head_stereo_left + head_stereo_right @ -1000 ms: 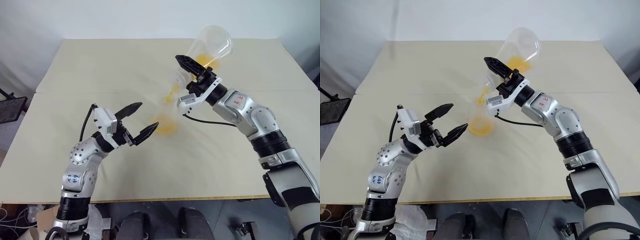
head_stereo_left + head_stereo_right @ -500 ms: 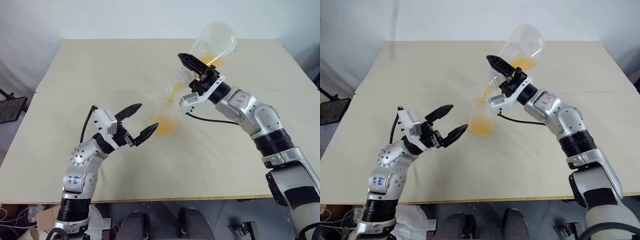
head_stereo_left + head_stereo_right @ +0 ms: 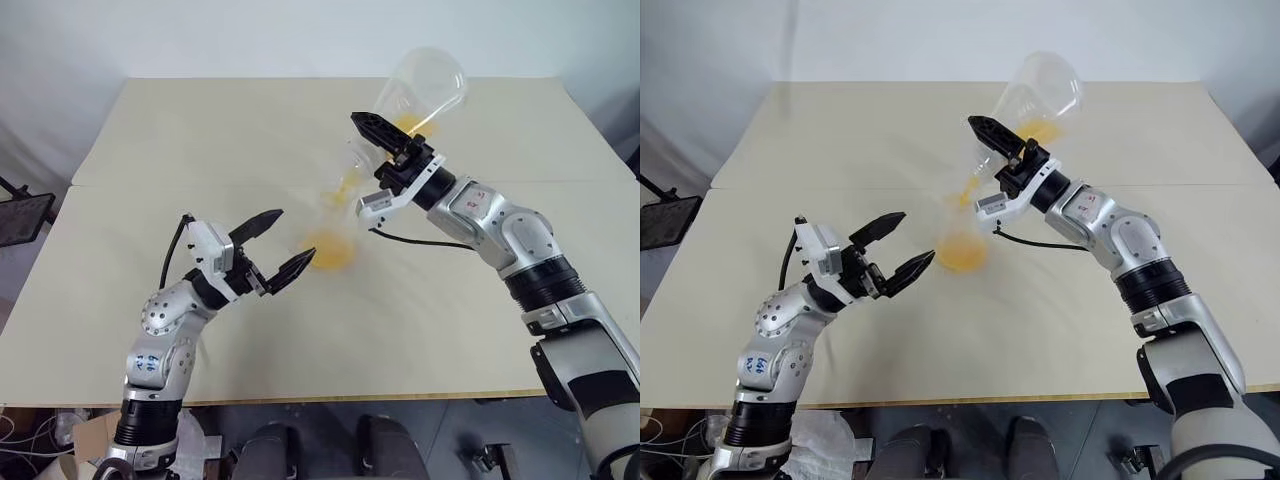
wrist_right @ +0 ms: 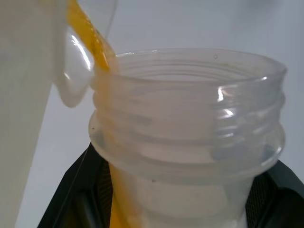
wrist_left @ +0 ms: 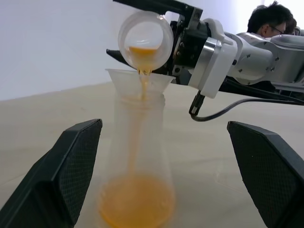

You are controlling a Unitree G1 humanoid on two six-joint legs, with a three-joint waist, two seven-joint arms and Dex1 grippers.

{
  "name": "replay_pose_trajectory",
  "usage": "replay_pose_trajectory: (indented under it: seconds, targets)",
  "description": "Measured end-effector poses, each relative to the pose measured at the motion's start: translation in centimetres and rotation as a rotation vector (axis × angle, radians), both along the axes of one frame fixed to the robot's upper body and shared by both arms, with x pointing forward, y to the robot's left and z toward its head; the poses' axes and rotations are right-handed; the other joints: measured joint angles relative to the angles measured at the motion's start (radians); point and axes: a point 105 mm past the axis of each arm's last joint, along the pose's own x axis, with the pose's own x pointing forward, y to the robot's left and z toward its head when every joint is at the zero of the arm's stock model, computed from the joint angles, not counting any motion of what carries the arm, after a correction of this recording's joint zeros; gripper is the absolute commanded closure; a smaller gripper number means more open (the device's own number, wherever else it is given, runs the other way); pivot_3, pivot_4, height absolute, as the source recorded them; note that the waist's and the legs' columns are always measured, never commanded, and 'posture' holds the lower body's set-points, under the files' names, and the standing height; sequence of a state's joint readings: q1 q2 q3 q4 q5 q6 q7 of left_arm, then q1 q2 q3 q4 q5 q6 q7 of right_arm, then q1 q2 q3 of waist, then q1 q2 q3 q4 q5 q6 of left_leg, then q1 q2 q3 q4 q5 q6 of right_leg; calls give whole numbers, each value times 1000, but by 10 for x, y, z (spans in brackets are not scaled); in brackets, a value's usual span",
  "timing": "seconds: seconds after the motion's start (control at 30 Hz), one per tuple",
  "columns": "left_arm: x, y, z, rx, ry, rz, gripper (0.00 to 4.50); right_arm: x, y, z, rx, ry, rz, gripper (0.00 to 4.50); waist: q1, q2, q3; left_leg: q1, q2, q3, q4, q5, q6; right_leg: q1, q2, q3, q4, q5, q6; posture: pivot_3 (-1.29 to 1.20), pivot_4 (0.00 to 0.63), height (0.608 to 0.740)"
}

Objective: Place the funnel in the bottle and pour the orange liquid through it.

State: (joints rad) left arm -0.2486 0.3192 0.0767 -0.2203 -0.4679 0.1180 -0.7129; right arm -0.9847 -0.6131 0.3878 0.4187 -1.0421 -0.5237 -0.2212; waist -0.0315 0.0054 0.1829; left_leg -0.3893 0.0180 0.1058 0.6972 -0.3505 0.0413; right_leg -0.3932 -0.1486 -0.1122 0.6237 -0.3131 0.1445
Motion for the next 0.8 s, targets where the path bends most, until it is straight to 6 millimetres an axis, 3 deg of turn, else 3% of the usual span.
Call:
replay_pose_trajectory:
  seconds: [0.23,0.8]
  targets:
    - [-8,18,-5,31,6,55,0,-2,1,8,15,-31,13,1763,-2,0,0,0,0,0,0,0,0,0,0,0,0,0,0,0,150,740]
    - [-21,33,-2,33,-5,100,0,-1,1,7,14,-45,16,1763,-1,0,0,0,0,0,0,0,0,0,0,0,-1,0,0,0,150,740]
